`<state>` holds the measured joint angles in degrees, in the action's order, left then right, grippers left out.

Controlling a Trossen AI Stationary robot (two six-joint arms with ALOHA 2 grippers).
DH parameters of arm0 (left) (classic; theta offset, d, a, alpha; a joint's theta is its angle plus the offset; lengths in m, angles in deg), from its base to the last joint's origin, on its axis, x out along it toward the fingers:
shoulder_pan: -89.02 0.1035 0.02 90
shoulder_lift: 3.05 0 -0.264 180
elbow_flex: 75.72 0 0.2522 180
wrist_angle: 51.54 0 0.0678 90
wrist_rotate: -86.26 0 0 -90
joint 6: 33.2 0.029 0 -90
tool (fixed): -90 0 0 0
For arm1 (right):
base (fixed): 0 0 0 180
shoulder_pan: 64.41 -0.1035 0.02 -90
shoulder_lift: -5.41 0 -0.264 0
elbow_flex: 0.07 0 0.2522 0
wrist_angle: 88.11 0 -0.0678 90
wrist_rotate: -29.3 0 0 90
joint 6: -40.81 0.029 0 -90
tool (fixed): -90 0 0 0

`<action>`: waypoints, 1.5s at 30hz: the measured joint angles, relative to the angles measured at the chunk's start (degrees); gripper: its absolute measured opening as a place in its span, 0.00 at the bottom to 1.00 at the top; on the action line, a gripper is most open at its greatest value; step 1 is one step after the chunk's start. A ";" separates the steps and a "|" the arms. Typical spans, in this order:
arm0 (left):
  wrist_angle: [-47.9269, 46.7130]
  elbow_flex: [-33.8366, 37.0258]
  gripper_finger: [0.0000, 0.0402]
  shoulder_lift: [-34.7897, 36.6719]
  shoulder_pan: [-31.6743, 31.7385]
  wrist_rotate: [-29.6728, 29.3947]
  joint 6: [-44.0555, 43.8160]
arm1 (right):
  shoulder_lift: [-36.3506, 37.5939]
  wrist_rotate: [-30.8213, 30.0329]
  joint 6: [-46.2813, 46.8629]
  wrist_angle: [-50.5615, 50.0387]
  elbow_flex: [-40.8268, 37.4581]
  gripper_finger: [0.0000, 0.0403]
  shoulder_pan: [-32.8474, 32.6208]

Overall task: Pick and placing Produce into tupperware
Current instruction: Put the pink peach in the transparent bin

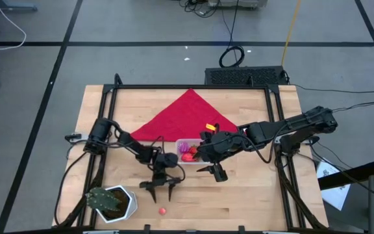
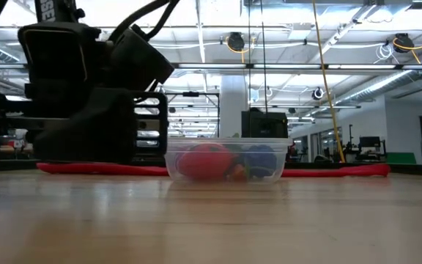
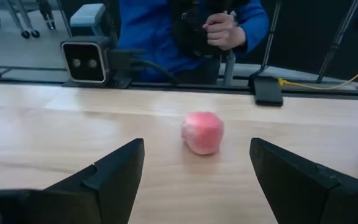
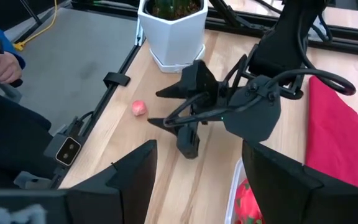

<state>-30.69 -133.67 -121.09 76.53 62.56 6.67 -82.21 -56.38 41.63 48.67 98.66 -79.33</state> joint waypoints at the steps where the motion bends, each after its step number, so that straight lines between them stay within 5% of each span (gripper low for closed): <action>1: 0.02 0.03 0.74 0.00 -0.02 0.28 0.08 | 0.00 0.00 0.00 -0.21 0.00 0.57 0.00; 15: 3.22 -0.02 0.74 -0.42 -5.40 -3.13 -1.31 | 0.00 0.00 0.00 0.37 0.00 0.57 0.00; 36: 6.04 -0.70 0.74 -0.94 -5.64 -2.19 -2.54 | 0.00 0.00 0.00 1.45 0.00 0.57 0.00; 45: 5.93 -5.04 0.74 -6.63 -5.29 0.82 -5.11 | 0.00 0.00 0.02 1.80 0.00 0.57 0.00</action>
<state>-24.76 -138.71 -127.72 71.25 63.39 1.56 -82.21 -56.38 41.65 50.48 98.66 -79.33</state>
